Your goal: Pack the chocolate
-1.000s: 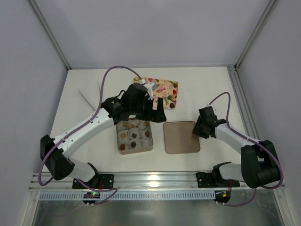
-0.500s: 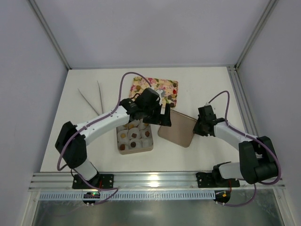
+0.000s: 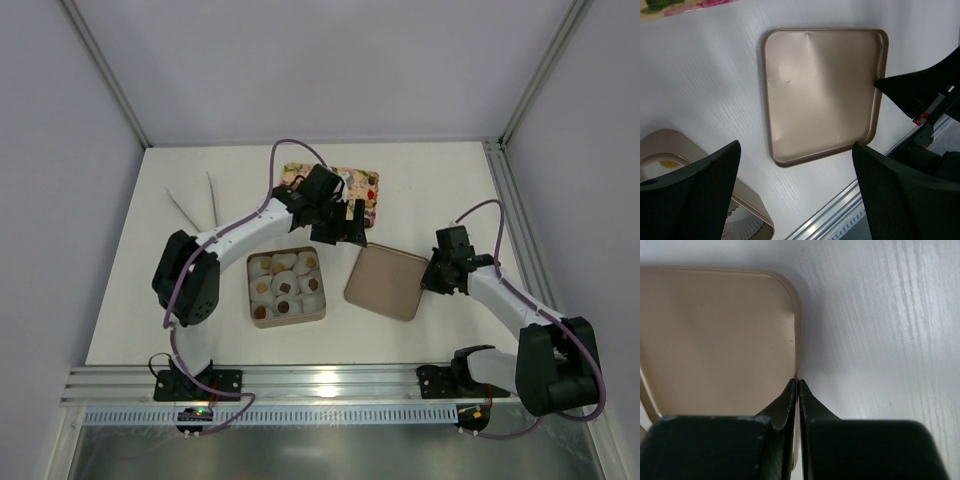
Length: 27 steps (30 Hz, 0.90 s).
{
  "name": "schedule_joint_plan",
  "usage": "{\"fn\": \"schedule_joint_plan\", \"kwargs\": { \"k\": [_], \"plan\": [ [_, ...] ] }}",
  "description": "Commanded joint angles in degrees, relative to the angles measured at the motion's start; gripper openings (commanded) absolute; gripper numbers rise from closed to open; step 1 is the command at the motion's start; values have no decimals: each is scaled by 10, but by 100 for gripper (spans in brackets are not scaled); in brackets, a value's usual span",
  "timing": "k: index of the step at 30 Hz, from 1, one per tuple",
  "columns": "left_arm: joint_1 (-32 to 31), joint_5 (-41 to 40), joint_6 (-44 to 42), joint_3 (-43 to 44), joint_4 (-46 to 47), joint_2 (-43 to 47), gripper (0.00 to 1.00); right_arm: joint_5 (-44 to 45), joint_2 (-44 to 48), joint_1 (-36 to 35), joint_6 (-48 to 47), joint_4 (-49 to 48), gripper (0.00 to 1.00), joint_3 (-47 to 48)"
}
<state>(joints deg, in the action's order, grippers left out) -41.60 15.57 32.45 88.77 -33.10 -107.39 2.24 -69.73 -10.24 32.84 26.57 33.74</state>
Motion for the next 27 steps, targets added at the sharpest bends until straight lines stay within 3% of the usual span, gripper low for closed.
{"fn": "schedule_joint_plan", "kwargs": {
  "k": [1,7,27],
  "plan": [
    [7,58,-25,28,-5,-19,89,-15,37,14,-15,28,4,13],
    [9,119,-37,49,-11,-59,88,-60,64,27,-14,41,4,22],
    [10,178,-15,55,23,-137,88,-107,131,64,-16,106,4,78]
  ]
}}
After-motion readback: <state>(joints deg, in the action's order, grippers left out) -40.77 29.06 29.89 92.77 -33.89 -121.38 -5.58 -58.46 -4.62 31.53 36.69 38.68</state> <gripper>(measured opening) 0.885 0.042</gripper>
